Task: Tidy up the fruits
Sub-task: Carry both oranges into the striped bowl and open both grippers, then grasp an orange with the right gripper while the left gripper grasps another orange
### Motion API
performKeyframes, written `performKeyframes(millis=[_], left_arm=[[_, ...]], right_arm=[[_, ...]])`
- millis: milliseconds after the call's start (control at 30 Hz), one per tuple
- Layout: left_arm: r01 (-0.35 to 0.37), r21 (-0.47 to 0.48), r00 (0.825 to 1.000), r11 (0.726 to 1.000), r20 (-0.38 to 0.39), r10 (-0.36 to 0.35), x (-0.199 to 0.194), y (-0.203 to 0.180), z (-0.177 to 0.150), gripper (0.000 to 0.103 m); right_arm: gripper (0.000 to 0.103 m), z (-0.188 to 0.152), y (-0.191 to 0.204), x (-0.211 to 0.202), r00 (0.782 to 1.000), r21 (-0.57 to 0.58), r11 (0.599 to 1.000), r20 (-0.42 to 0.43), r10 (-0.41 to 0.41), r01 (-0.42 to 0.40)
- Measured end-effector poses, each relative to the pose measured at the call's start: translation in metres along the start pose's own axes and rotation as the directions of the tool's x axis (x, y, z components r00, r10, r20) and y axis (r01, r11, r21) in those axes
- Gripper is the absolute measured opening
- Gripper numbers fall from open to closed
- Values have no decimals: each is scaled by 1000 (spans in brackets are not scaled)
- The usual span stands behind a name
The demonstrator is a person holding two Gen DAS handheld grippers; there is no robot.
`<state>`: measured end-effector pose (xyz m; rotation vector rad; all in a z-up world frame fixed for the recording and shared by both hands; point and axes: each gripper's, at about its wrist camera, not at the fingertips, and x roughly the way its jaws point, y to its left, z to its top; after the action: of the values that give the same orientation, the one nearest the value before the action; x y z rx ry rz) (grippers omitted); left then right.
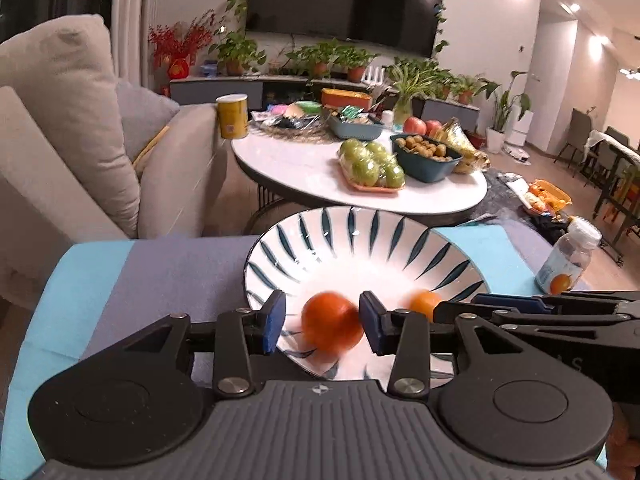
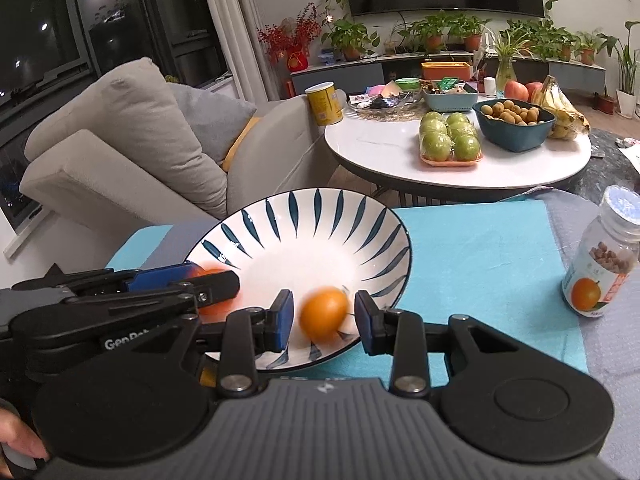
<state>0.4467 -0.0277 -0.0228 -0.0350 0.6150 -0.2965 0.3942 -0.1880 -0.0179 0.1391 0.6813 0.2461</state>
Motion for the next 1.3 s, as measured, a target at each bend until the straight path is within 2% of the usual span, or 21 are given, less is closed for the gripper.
performKeyframes(millis=[333,800,900,1000,1100,1233,1300], left_arm=[[-2,12,1000,1000,16,2,-14,-3,1,39],[62,70,998,996,24,-64,-42,-28,-16,44],[95,76,995,993,19,-97,-47,-32,-21,45],[192,91,981,977,13,-194,-55,-35,-29,45],[251,122,968,960,-20,-251,-60,-40,-36,45],[285,177,959,942,-40,-282,-69,-48,-47,45],[292,194,956,936,-48,-288,-70,-50,-51,45]], right_arm=[[64,1,-5,-15,999,5,1000,20,-31,30],[64,-8,-28,-37,999,78,996,15,-37,36],[64,-13,-30,-42,1000,85,996,4,-27,26],[64,-18,-33,-47,1000,102,995,-6,-16,17],[64,-27,-36,-58,999,131,991,-7,33,-32],[64,-44,-28,-78,1000,6,1000,11,-2,2],[64,-54,-28,-87,1000,-15,1000,8,9,-9]])
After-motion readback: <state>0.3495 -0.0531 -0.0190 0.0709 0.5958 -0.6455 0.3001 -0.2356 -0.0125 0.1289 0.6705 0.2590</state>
